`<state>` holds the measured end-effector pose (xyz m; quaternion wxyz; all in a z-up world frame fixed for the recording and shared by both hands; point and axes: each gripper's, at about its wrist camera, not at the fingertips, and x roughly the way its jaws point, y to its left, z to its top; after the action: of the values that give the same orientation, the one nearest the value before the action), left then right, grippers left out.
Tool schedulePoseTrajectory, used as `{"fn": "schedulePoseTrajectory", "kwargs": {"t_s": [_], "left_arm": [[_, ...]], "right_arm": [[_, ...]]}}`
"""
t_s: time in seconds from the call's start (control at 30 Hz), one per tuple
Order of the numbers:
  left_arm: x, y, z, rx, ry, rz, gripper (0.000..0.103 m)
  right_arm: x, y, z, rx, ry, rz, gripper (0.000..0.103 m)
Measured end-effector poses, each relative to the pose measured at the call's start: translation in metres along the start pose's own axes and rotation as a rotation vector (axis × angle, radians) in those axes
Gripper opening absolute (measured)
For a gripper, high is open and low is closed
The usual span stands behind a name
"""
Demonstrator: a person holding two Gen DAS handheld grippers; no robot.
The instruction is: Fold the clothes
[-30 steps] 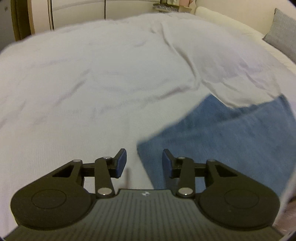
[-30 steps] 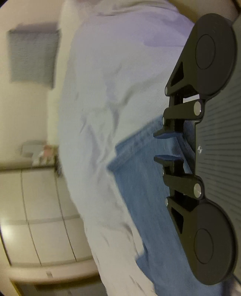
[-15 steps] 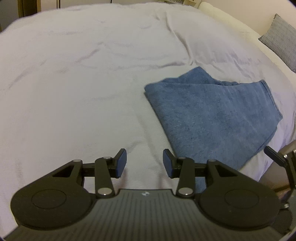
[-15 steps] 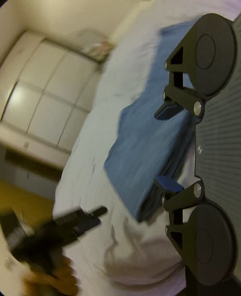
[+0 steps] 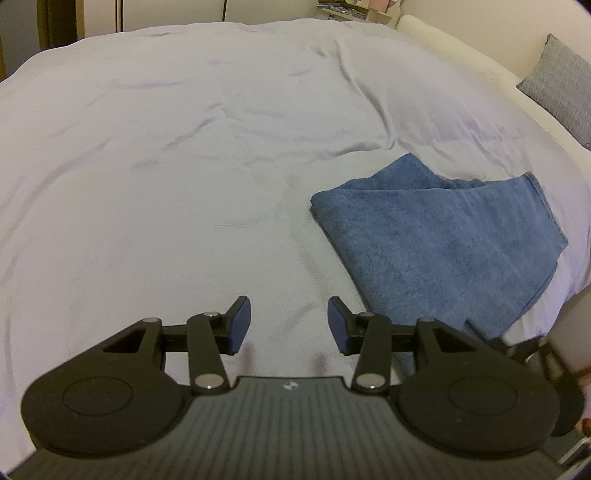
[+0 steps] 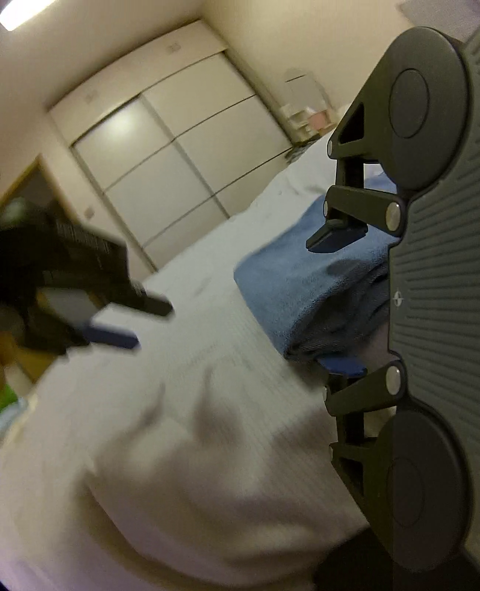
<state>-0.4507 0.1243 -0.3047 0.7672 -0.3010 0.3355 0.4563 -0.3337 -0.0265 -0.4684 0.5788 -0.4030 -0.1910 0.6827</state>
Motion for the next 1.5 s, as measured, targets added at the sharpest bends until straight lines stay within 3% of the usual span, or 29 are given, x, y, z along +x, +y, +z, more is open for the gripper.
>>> {"fn": "schedulePoseTrajectory", "kwargs": {"t_s": [0.1,0.27,0.67,0.87,1.07,1.13,1.23,1.33,1.4,1.43,1.5], "left_arm": [[0.004,-0.003,0.002,0.012,0.003,-0.013,0.042],[0.013,-0.022,0.014,0.054,0.005,-0.056,0.042],[0.023,-0.051,0.038,0.121,-0.002,-0.023,0.042],[0.013,-0.066,0.057,0.159,-0.045,-0.027,0.043],[0.013,-0.104,0.085,0.240,-0.099,-0.065,0.046],[0.020,-0.118,0.094,0.267,-0.099,-0.083,0.046],[0.031,-0.142,0.102,0.326,-0.090,-0.119,0.046],[0.047,-0.172,0.101,0.413,-0.078,-0.139,0.048],[0.058,-0.185,0.099,0.455,-0.059,-0.130,0.048],[0.063,-0.189,0.098,0.467,-0.053,-0.126,0.048],[0.073,-0.190,0.097,0.463,-0.037,-0.123,0.049]], "right_arm": [[0.006,-0.012,-0.001,0.082,0.008,-0.001,0.052],[0.027,0.004,-0.011,0.000,0.074,0.036,0.045],[0.008,-0.052,-0.014,0.302,0.027,0.141,0.022],[-0.006,-0.142,-0.034,0.887,0.003,0.275,0.018],[-0.035,-0.244,-0.111,1.444,-0.093,0.184,0.017],[-0.044,-0.265,-0.144,1.546,-0.105,0.124,0.017],[-0.040,-0.283,-0.194,1.640,-0.017,0.022,0.019],[-0.013,-0.286,-0.254,1.814,0.124,0.022,0.019],[-0.001,-0.282,-0.282,1.948,0.129,0.071,0.021],[-0.002,-0.283,-0.287,1.992,0.093,0.093,0.028],[-0.007,-0.288,-0.283,1.966,0.067,0.074,0.034]]}}
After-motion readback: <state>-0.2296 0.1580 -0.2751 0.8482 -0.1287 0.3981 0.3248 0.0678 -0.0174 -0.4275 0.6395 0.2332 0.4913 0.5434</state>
